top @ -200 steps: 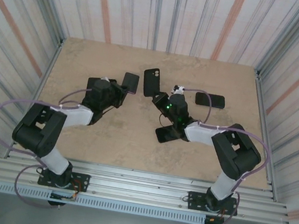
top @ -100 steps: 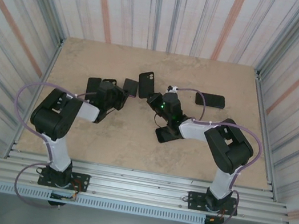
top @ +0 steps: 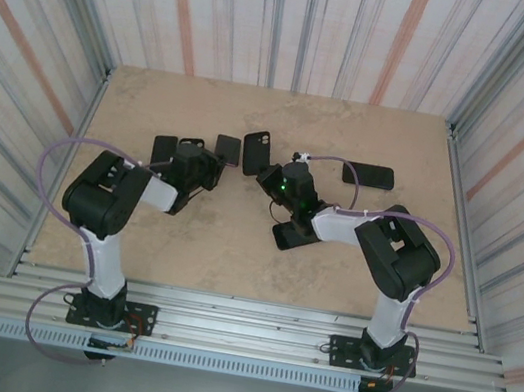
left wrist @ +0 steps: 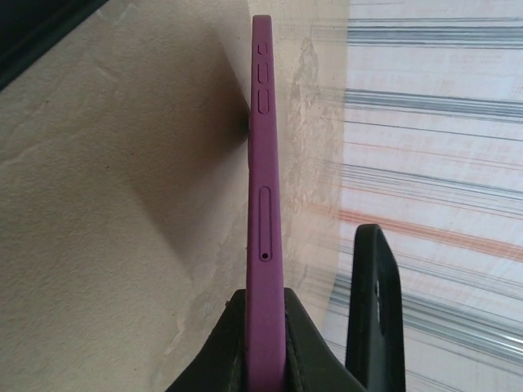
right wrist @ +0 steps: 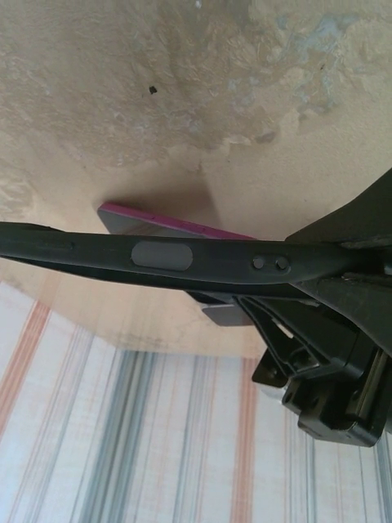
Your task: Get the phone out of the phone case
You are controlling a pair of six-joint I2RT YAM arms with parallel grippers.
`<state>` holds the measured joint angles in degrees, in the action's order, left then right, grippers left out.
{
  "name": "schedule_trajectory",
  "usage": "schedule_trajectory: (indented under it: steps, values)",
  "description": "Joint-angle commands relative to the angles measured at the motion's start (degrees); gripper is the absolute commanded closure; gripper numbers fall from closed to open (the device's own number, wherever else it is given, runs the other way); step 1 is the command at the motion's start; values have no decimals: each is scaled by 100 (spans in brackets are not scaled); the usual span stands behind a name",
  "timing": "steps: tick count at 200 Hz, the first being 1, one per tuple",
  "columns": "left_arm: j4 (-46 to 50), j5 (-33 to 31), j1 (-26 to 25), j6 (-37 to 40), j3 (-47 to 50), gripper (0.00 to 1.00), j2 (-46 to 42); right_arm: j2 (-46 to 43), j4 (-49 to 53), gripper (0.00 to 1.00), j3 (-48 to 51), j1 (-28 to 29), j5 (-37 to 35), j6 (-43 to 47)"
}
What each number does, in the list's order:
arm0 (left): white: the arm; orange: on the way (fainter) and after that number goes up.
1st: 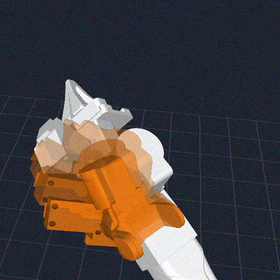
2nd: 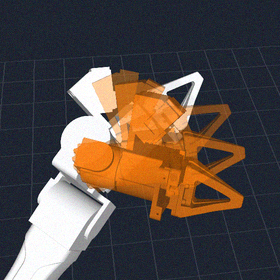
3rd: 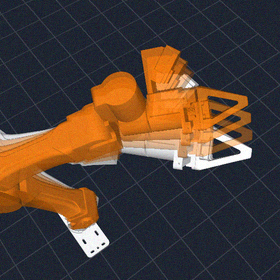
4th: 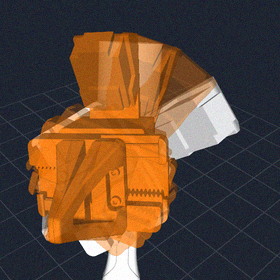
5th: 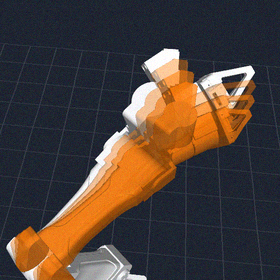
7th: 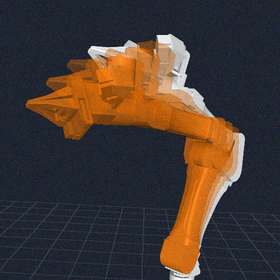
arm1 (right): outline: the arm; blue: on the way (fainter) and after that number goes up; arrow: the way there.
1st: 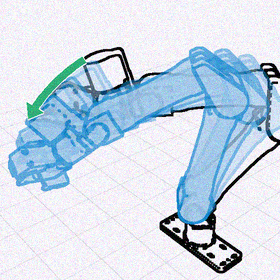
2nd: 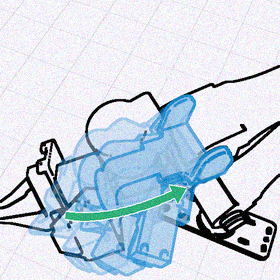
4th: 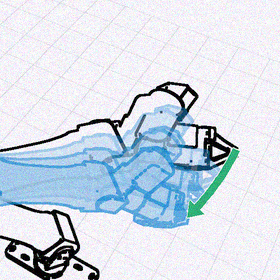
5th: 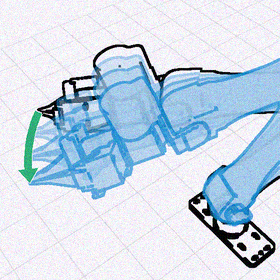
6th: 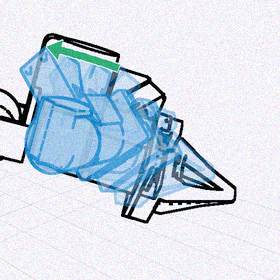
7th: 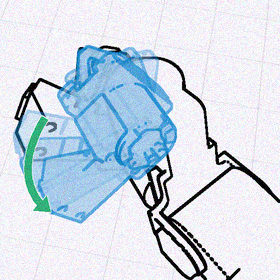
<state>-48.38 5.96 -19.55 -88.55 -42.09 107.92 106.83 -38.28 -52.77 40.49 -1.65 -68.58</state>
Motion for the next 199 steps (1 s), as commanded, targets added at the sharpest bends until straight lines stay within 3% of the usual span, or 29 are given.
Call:
schedule_trajectory:
  steps: [1, 35, 54, 123, 199]
  values:
    - [-143, 54, 10, -117, -75, 92, 64, 102, 78, 100, -119, -2, -99, -127]
    - [-180, 124, 5, -223, 73, 74, 36, 180, -27, 100, -94, -24, -107, -166]
    - [-386, 224, 13, -325, 178, 71, 89, 277, -457, 100, -33, -49, -27, -218]
    - [-443, 374, 9, -448, 497, 60, -3, 388, -265, 100, -101, -63, -64, -109]
    - [388, 605, 76, -321, 509, 42, -315, 679, 280, 100, -438, -46, -160, 90]
